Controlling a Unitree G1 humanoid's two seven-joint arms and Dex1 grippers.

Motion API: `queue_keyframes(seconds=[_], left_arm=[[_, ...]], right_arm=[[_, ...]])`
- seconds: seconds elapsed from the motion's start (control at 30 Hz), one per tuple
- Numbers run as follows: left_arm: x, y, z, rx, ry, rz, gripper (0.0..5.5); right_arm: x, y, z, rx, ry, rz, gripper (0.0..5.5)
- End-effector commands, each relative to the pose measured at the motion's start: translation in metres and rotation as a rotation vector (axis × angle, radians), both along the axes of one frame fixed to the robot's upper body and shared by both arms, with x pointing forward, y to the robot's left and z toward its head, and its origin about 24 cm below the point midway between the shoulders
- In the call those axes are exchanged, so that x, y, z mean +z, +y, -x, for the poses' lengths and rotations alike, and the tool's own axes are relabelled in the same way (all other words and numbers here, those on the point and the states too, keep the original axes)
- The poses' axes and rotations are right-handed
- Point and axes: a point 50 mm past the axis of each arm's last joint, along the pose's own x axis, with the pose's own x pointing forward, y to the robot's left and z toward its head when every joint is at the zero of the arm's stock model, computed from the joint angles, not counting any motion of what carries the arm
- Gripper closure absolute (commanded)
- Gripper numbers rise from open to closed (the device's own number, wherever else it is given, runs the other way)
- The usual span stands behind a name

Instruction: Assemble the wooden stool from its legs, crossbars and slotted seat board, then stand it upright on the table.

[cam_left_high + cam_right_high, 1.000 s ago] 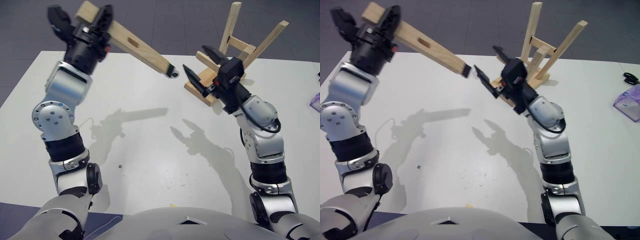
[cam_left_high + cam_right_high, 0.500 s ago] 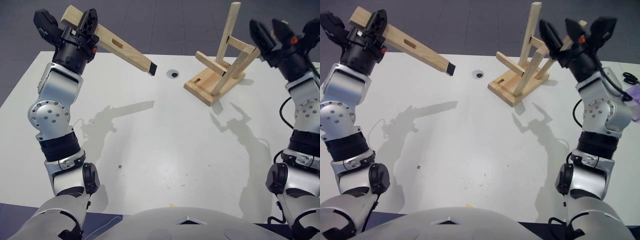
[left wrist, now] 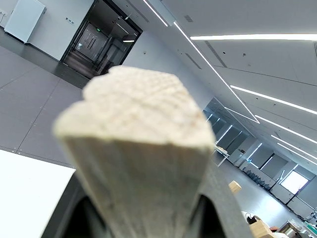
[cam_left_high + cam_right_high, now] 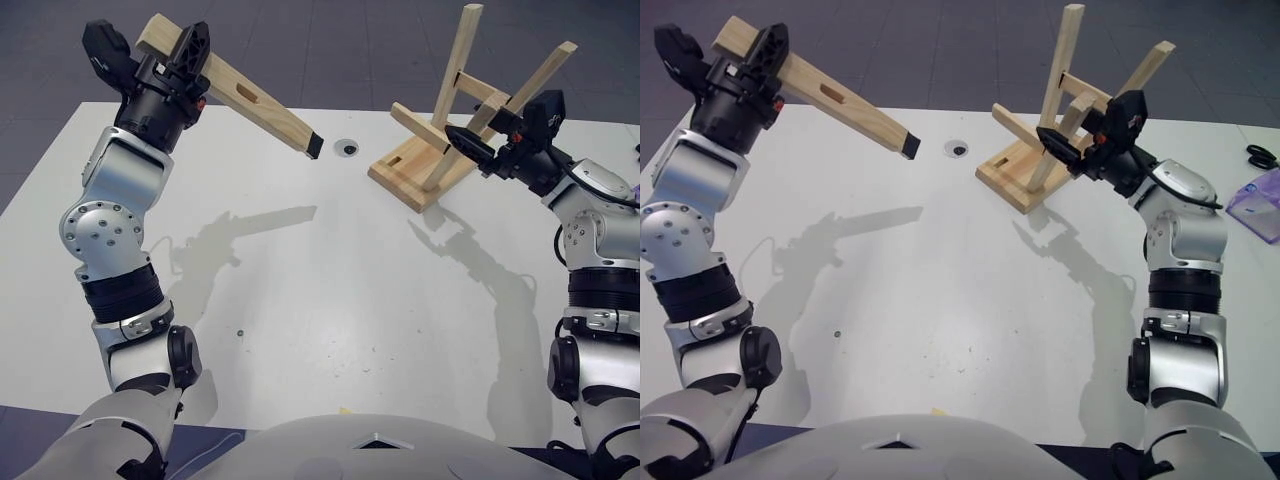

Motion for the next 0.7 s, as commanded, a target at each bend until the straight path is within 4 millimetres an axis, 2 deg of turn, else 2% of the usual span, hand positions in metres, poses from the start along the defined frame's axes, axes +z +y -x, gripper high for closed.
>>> queue_keyframes(seconds=[0.03, 0.2, 0.33, 0.5, 0.6, 0.7], left_arm=[[-0.001, -0.007, 0.001, -0.029, -0.006, -0.022, 4.45], [-0.004, -0.009, 0.002, -0.042, -0.007, -0.033, 4.45], [-0.011, -0.014, -0.004, -0.065, -0.006, -0.087, 4.45], [-0.011, -0.014, -0.022, -0.029, -0.043, -0.259, 4.45], [-0.009, -0.018, -0.033, -0.067, -0.054, -0.259, 4.45], [-0.015, -0.026, -0.048, -0.118, -0.026, -0.234, 4.45]], right_arm=[[-0.007, 0.006, 0.002, -0.01, -0.006, -0.02, 2.61], [-0.011, 0.009, 0.004, -0.012, -0.001, -0.021, 3.37], [-0.016, 0.015, 0.008, 0.015, 0.023, -0.049, 3.38], [-0.02, 0.029, 0.02, 0.109, 0.069, -0.076, 3.38], [-0.024, 0.035, 0.029, 0.152, 0.104, -0.116, 3.38], [-0.03, 0.04, 0.038, 0.186, 0.147, -0.144, 3.38]])
